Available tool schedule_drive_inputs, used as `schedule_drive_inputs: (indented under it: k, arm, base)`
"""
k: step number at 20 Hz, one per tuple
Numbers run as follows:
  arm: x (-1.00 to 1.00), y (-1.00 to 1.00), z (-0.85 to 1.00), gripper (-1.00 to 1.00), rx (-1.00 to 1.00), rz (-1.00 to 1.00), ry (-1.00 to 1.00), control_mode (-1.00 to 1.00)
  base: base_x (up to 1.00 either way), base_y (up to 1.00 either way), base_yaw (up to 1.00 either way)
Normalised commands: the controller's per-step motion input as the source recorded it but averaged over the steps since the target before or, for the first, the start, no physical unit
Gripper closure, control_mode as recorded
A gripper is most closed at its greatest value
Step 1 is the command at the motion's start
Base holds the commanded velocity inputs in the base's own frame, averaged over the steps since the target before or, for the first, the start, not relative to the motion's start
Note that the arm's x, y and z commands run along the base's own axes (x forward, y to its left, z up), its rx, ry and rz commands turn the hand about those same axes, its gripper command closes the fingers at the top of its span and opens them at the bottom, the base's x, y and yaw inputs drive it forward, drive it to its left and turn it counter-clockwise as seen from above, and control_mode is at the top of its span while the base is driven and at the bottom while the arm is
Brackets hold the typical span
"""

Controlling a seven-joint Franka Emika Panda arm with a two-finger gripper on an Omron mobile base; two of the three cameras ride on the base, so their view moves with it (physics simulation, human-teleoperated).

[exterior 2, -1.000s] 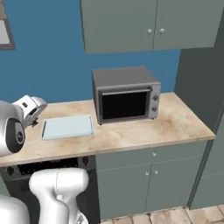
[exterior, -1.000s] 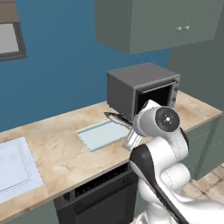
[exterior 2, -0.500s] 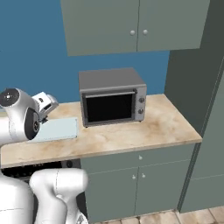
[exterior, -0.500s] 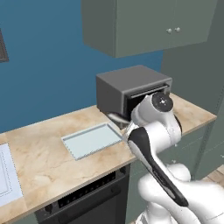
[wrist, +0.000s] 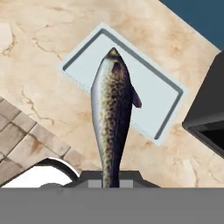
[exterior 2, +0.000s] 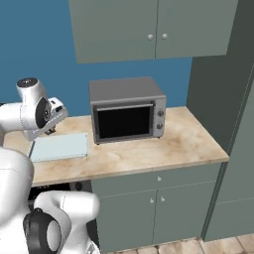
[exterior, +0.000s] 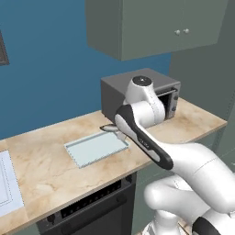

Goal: Take the fish out of the fridge, briefly rinse it in the sink, and place it on the tray next to the sink.

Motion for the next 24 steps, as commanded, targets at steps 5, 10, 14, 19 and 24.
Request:
schedule_drive_inputs:
  k: [5, 10, 14, 19, 24]
  arm:
    - [0.00, 0.32, -0.66, 1.00, -0.11, 0.08, -0.07, -1.00]
    - [0.13, 0.11, -0.37, 1.00, -0.03, 0.01, -0.06, -1.00]
    - [0.48, 0.03, -0.19, 1.00, 0.00, 0.00, 0.00, -1.00]
    - [0.68, 0.14, -0.01, 1.00, 0.01, -0.01, 0.00, -1.00]
    - [0.41, 0.26, -0.05, 1.00, 0.01, 0.00, 0.03, -1.00]
  base:
    - [0.00, 0.00, 0.00]
    - [0.00, 0.00, 0.00]
    - [0.00, 0.00, 0.00]
    - [0.00, 0.00, 0.00]
    - [0.00, 0.00, 0.00]
